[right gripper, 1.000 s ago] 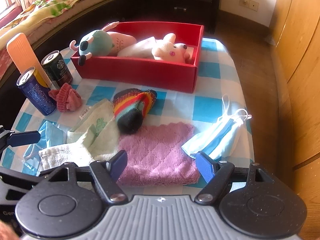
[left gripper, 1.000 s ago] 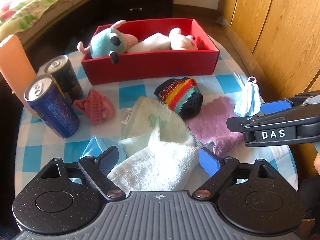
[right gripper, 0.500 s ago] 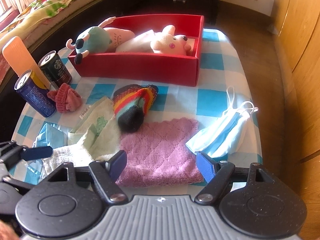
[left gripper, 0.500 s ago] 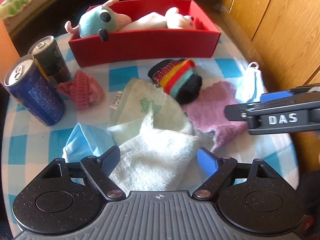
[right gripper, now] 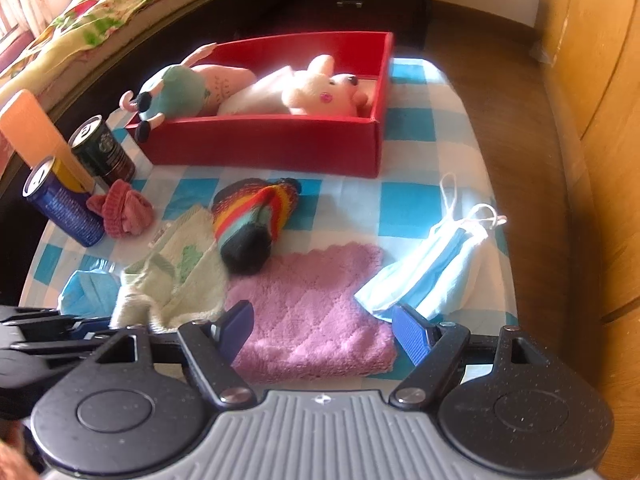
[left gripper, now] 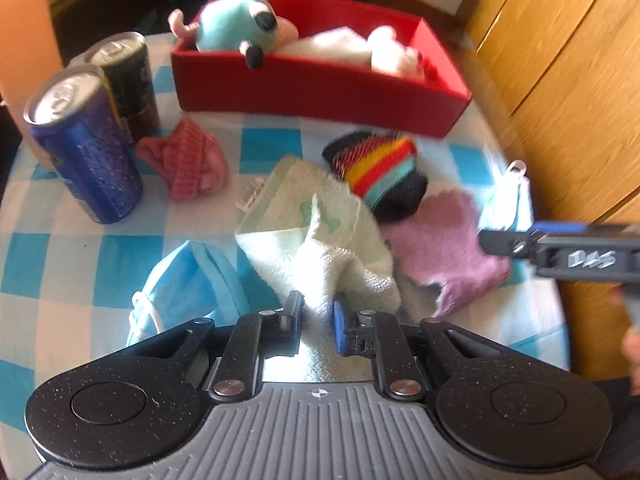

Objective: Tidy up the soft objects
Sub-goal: 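Grasp the pink knit cloth with the right tool while the left tool lifts the white towel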

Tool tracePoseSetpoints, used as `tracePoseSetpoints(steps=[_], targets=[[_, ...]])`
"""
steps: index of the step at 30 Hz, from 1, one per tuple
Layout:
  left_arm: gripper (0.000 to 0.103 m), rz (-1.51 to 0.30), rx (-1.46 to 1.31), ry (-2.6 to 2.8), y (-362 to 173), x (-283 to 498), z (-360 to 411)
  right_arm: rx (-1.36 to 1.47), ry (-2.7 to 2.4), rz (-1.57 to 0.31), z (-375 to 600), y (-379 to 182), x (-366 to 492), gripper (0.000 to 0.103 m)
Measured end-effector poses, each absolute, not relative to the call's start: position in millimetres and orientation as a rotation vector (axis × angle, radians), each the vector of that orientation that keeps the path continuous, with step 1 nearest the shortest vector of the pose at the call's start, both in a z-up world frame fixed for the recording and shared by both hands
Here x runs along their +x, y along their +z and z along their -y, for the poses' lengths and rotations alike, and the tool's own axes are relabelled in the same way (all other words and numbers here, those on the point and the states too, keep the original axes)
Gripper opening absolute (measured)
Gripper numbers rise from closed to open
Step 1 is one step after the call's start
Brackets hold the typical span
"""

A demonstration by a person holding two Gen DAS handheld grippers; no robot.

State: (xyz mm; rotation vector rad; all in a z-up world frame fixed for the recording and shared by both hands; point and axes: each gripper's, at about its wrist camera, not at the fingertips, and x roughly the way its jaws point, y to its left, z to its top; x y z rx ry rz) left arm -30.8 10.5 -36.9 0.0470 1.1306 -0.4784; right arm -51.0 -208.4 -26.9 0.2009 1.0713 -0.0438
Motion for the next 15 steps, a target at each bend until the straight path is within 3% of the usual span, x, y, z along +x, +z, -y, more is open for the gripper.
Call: tracePoseSetpoints(steps=[15], targets=[[0.014,-1.031,-0.112,-0.541,15.4,-30.4,-38.4,0.218,-0.062,-1.089,214.2,-26.1,-38.0,0.055]])
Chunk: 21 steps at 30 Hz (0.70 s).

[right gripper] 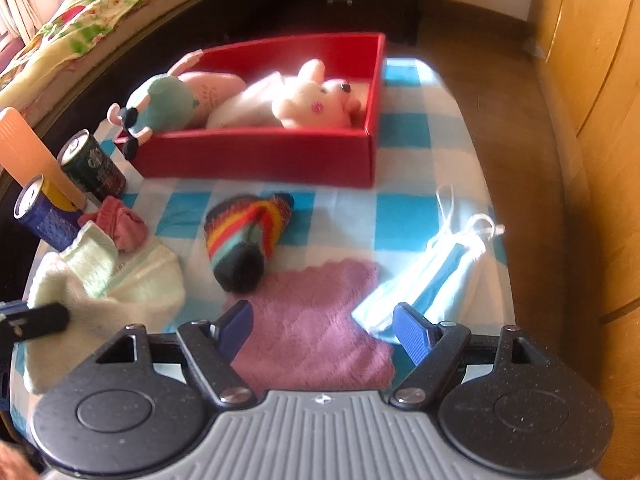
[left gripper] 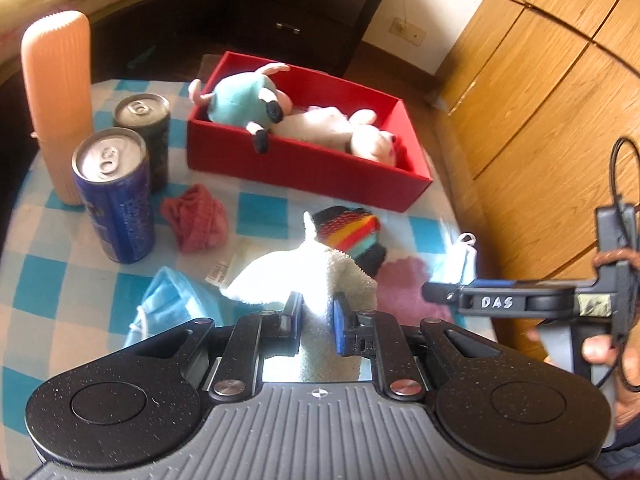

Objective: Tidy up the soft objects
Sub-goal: 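Grasp the pink knit cloth with the right tool while the left tool lifts the white towel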

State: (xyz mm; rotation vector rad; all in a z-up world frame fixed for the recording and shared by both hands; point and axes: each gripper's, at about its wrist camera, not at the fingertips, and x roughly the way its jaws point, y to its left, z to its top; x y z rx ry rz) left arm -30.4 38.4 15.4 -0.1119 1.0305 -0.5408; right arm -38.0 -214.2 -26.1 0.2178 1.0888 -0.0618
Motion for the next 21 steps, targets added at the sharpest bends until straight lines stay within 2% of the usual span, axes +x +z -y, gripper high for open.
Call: tracePoseSetpoints(steps=[8,21], targets=[[0.014,-1.029,-0.101,-0.571,17.1,-33.9,-26.2,0.36,-0.023,-1.125,235.3,-28.2,-45.4,0.057],[0.016,-1.102,0.034,-0.543,-17.3,-38.1,-11.8,0.089,0.025,-1.231,179.7,-69.2,-29.8,0.056]])
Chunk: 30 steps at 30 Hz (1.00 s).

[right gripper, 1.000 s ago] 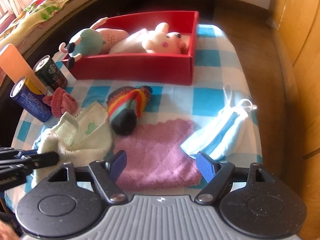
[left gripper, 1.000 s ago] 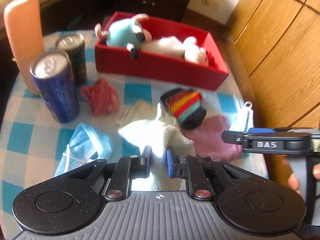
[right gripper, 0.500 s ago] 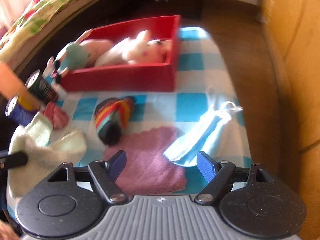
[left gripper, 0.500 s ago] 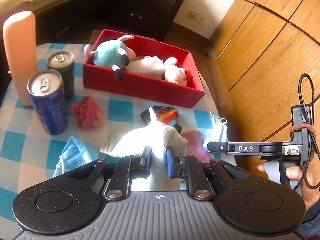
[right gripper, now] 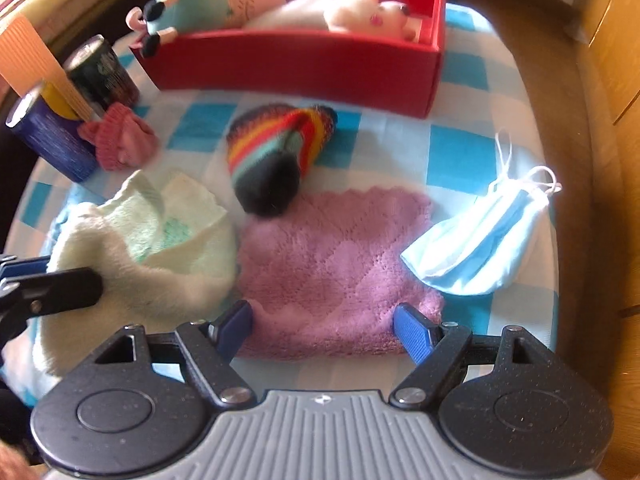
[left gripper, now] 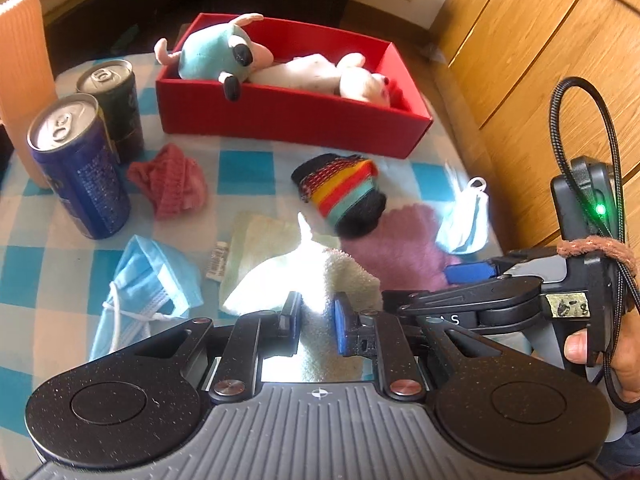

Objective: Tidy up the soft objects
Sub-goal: 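Grasp the pink knit cloth with the right tool while the left tool lifts the white towel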

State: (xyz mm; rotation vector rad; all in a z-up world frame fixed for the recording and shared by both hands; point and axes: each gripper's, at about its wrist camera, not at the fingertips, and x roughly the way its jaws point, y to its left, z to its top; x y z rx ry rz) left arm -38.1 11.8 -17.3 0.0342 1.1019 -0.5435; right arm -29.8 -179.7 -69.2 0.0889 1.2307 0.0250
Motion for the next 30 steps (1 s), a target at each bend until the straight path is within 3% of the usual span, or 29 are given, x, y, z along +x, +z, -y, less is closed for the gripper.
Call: tracePoseSetpoints(steps=[3,5,10,16,18,19,20,22,25,27,30], targets=[[0.017,-1.106,0.037,-0.544,-17.3,-39.0,-12.2,0.095,0.031,-1.217,177.7,-69.3,-31.9,0.039],[0.019,-1.103,0.034,-0.546,-15.6,-38.8,-12.0,0.13,0.06,-1.214,178.9,-65.4,-34.8,0.021],[0.019,-1.091,0.023,-0.543,-10.6,-38.4,-13.5,0.217,0.11,-1.226,184.8,-63.6,-39.1,0.0],[0.022,-1.067,0.011,-0.545,-2.4,-38.3,-15.9,0.291,0.157,-1.165,190.3,-41.7,-51.5,0.0],[0.03,-1.066,0.027,-0.548,-3.8,-40.3,-15.2,0.292,0.141,-1.153,192.0,-38.3,-53.4,0.0],[0.044,-1.072,0.041,-0.54,-6.8,-41.5,-14.9,0.265,0.103,-1.148,191.2,-38.7,-53.2,0.0],[0.055,-1.079,0.065,-0.531,-11.1,-43.1,-13.9,0.235,0.07,-1.155,189.3,-40.9,-51.0,0.013],[0.056,-1.096,0.122,-0.516,-21.4,-47.9,-9.9,0.197,0.043,-1.175,187.0,-46.9,-47.2,0.029],[0.069,-1.112,0.223,-0.51,-40.9,-53.8,3.0,0.141,0.038,-1.193,181.2,-56.6,-39.1,0.033],[0.068,-1.14,0.284,-0.502,-58.7,-54.3,12.8,0.08,0.014,-1.211,174.4,-66.6,-32.5,0.041],[0.054,-1.137,0.357,-0.475,-75.6,-57.9,21.0,0.014,0.008,-1.188,165.4,-73.0,-30.7,0.046]])
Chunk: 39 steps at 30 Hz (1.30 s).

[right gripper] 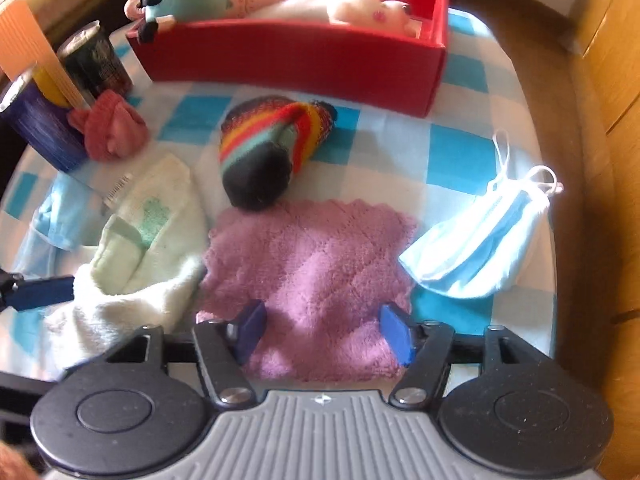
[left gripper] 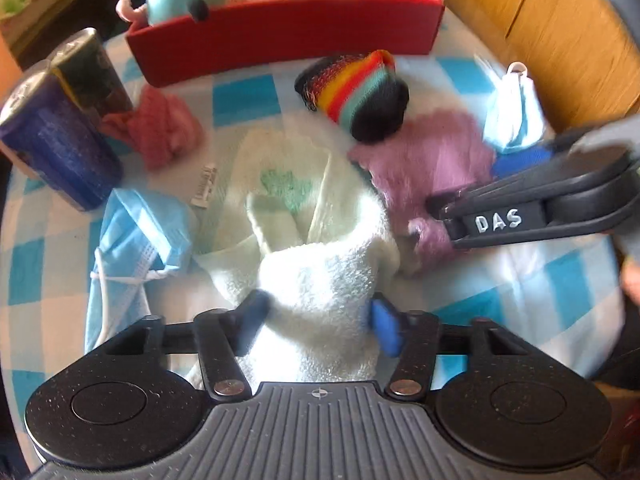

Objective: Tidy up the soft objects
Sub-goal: 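Grasp the pink knit cloth with the right tool while the left tool lifts the white towel, then carry the towel and pink cloth into the red box and open both tools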

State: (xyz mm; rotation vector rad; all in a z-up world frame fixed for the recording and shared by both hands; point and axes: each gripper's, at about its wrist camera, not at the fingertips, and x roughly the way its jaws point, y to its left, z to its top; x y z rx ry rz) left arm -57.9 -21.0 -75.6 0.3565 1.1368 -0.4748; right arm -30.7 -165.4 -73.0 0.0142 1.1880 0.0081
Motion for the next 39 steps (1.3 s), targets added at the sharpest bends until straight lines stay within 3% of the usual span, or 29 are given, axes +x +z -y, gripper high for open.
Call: tracePoseSetpoints(steps=[1,2,4,5,23,39], targets=[[0.042,-1.13,0.372,-0.466,-74.5,-58.1,21.6,0.012,0.017,-1.182,164.2,-71.9,-31.2,0.04],[0.03,-1.133,0.356,-0.463,-71.9,-56.2,19.6,0.016,0.024,-1.177,165.0,-70.4,-32.6,0.026],[0.022,-1.159,0.287,-0.466,-66.8,-50.1,11.1,0.052,0.057,-1.183,168.6,-64.9,-35.7,0.003],[0.02,-1.163,0.257,-0.467,-63.6,-48.4,6.7,0.084,0.073,-1.189,171.5,-62.4,-37.8,0.0],[0.018,-0.997,-0.05,-0.584,30.0,-34.9,-11.5,0.415,0.271,-0.945,192.5,21.4,-57.2,0.0],[0.011,-0.95,-0.112,-0.573,56.2,-5.9,-8.3,0.521,0.241,-0.817,218.9,50.5,-53.9,0.0]])
